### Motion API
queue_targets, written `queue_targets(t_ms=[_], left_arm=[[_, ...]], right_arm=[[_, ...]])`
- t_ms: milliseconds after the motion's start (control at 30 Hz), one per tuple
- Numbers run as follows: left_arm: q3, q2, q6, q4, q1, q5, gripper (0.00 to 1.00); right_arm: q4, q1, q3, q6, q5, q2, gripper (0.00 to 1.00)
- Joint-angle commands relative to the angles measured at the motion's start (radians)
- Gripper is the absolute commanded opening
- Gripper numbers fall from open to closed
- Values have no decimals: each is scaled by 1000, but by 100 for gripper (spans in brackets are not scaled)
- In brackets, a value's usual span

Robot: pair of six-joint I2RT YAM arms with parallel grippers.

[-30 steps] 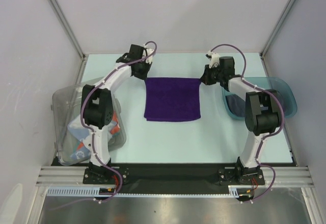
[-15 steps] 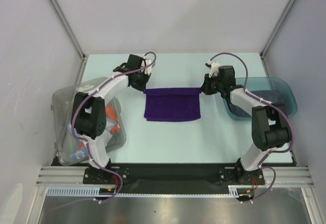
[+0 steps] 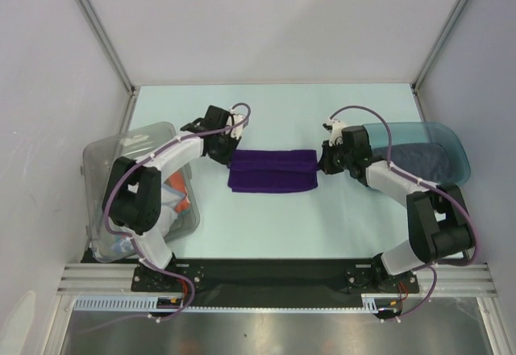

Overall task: Fold and stack the towels
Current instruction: Fold the towel

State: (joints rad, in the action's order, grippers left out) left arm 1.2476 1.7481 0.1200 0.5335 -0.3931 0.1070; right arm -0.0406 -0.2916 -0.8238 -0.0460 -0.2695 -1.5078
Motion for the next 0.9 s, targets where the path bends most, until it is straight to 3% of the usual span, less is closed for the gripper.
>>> queue_targets(t_ms=[0, 367, 400, 500, 533, 567, 633, 767, 867], left_arm=[[-37, -64, -20, -23, -19, -33, 0], [-106, -56, -40, -3, -78, -102, 1], [-105, -56, -40, 3, -81, -104, 1], [-106, -77, -54, 20, -89, -141, 19], [-108, -87, -59, 26, -89, -157, 30], [-106, -97, -60, 46, -87, -165, 35], [-91, -120, -66, 69, -96, -161, 37], [-56, -150, -95, 108, -157, -225, 40], [-40, -134, -158, 100, -168, -198, 39]], right_arm=[[-1, -14, 31, -20, 52, 64, 0], [-10, -44, 95, -78, 62, 83, 0], [-15, -44, 97, -84, 65, 81, 5], [-57, -46, 91, -109, 58, 77, 19], [-80, -44, 83, -112, 46, 83, 22], [-90, -46, 81, -118, 33, 98, 26], [-123, -49, 75, -140, 0, 119, 33], [-237, -50, 3, -227, 33, 121, 35], [-300, -52, -44, -293, 59, 92, 35]])
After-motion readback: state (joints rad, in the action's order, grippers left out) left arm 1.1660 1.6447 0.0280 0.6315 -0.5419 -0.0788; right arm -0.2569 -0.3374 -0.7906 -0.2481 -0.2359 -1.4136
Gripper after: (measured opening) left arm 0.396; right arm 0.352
